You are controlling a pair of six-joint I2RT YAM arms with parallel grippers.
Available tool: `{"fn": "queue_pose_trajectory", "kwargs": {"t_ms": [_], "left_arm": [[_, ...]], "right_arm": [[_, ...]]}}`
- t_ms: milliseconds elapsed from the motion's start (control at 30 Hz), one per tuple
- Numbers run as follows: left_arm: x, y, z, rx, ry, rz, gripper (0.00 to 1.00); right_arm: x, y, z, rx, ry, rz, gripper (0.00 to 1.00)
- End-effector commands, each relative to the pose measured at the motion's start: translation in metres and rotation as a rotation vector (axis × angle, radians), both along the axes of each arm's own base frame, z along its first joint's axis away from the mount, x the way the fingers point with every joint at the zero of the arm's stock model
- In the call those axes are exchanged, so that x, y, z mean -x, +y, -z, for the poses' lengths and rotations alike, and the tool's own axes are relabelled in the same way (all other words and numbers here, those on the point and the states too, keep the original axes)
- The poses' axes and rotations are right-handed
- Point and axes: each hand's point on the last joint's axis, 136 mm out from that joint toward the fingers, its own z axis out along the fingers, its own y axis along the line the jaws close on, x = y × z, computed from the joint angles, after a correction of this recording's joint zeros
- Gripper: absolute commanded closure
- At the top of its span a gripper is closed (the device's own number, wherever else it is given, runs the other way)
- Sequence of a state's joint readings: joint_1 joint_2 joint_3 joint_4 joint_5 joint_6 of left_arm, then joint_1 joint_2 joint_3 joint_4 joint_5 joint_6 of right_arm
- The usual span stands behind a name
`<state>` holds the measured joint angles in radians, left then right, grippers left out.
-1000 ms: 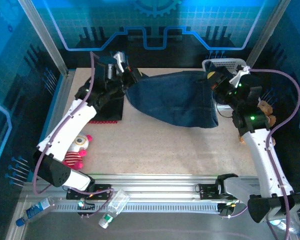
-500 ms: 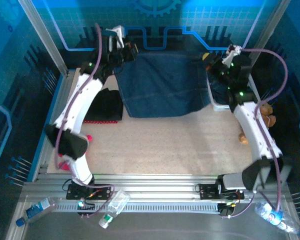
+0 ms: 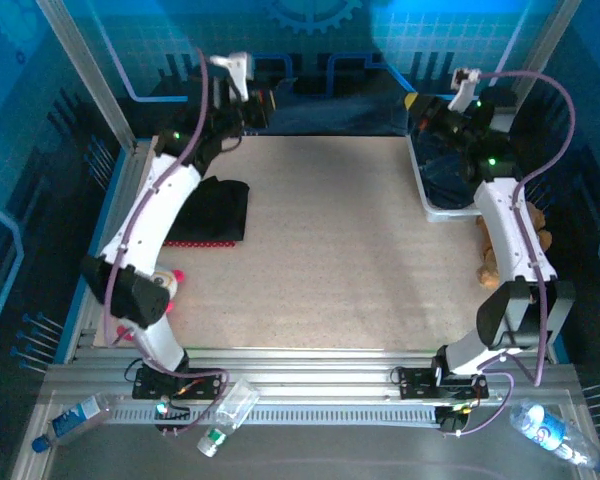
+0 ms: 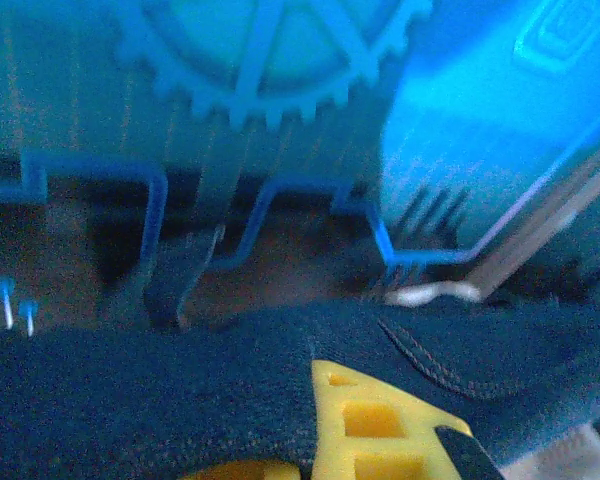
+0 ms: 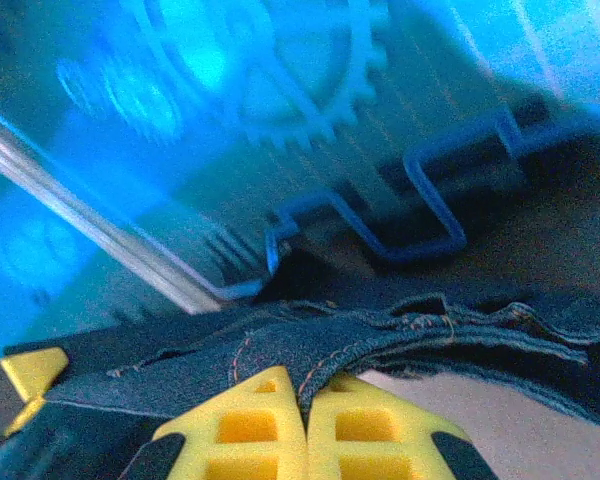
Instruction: Fold and stack the skirts
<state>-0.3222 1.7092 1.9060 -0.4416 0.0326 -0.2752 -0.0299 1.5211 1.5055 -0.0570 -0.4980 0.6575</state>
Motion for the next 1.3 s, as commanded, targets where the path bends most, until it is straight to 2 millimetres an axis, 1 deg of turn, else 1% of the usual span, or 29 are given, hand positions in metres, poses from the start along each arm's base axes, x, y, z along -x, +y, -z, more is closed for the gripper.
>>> {"fn": "queue_pose_trajectory", "kwargs": {"t_ms": [0,33,67,100,133,167,200,233,267,300,333,400,500,533,567,600,633,733,800,900,967,1000,1033,1133,1233,1267], "left_arm": [[0.027,-0.005,0.099,-0.036,0.188,-0.041,0.97],[0.045,-0.009,0.136,-0.01,0.272,-0.049,0.91],[0.066,-0.01,0.17,0.016,0.35,-0.072,0.77],[0.086,-0.01,0.195,0.037,0.411,-0.092,0.66],[0.108,-0.008,0.219,0.059,0.469,-0.115,0.55],[0.128,-0.004,0.237,0.084,0.519,-0.145,0.42],[0.144,0.001,0.246,0.111,0.553,-0.167,0.3],[0.154,0.005,0.251,0.129,0.571,-0.18,0.21],[0.161,0.01,0.251,0.134,0.577,-0.193,0.11],[0.164,0.014,0.248,0.123,0.568,-0.197,0.03],[0.164,0.016,0.242,0.109,0.554,-0.193,0.01],[0.155,0.012,0.231,0.071,0.53,-0.169,0.01],[0.13,-0.007,0.22,0.061,0.516,-0.118,0.01],[0.122,-0.013,0.221,0.061,0.518,-0.109,0.01],[0.113,-0.018,0.222,0.059,0.527,-0.106,0.01],[0.103,-0.023,0.225,0.052,0.537,-0.111,0.01],[0.096,-0.025,0.227,0.043,0.545,-0.117,0.01],[0.075,-0.026,0.246,0.022,0.6,-0.156,0.01],[0.065,-0.026,0.259,0.043,0.657,-0.176,0.01],[0.056,-0.025,0.283,0.089,0.745,-0.195,0.01],[0.055,-0.025,0.3,0.121,0.8,-0.205,0.01],[0.056,-0.025,0.31,0.132,0.828,-0.206,0.01],[0.058,-0.026,0.318,0.135,0.848,-0.208,0.01],[0.071,-0.026,0.345,0.14,0.933,-0.217,0.01],[0.097,-0.028,0.37,0.163,1.029,-0.217,0.01],[0.11,-0.028,0.377,0.165,1.065,-0.211,0.01]], "right_arm": [[0.036,-0.001,0.1,0.113,0.198,-0.105,1.0],[0.053,0.001,0.134,0.12,0.274,-0.126,1.0],[0.072,0.004,0.167,0.121,0.348,-0.149,1.0],[0.089,0.006,0.191,0.116,0.406,-0.164,0.94],[0.109,0.008,0.214,0.106,0.47,-0.176,0.79],[0.125,0.01,0.229,0.094,0.52,-0.185,0.66],[0.143,0.012,0.249,0.08,0.583,-0.196,0.53],[0.151,0.013,0.255,0.081,0.611,-0.196,0.39],[0.156,0.011,0.26,0.09,0.634,-0.182,0.21],[0.158,0.008,0.263,0.102,0.652,-0.156,0.02],[0.156,0.005,0.262,0.105,0.658,-0.131,0.0],[0.146,0.006,0.255,0.086,0.64,-0.101,0.0],[0.126,0.015,0.246,0.074,0.609,-0.075,0.0],[0.121,0.02,0.244,0.083,0.602,-0.072,0.0],[0.116,0.025,0.248,0.103,0.61,-0.062,0.0],[0.107,0.029,0.245,0.126,0.601,-0.044,0.0],[0.102,0.032,0.246,0.143,0.604,-0.032,0.0],[0.088,0.044,0.261,0.166,0.659,0.008,0.0],[0.081,0.053,0.277,0.156,0.722,0.024,0.0],[0.072,0.076,0.293,0.138,0.766,-0.014,0.0],[0.067,0.09,0.298,0.152,0.787,-0.033,0.0],[0.067,0.095,0.303,0.172,0.814,-0.028,0.0],[0.065,0.095,0.31,0.194,0.843,-0.009,0.0],[0.07,0.091,0.332,0.245,0.927,0.052,0.0],[0.082,0.081,0.354,0.246,1.001,0.083,0.0],[0.088,0.075,0.361,0.253,1.03,0.091,0.0]]}}
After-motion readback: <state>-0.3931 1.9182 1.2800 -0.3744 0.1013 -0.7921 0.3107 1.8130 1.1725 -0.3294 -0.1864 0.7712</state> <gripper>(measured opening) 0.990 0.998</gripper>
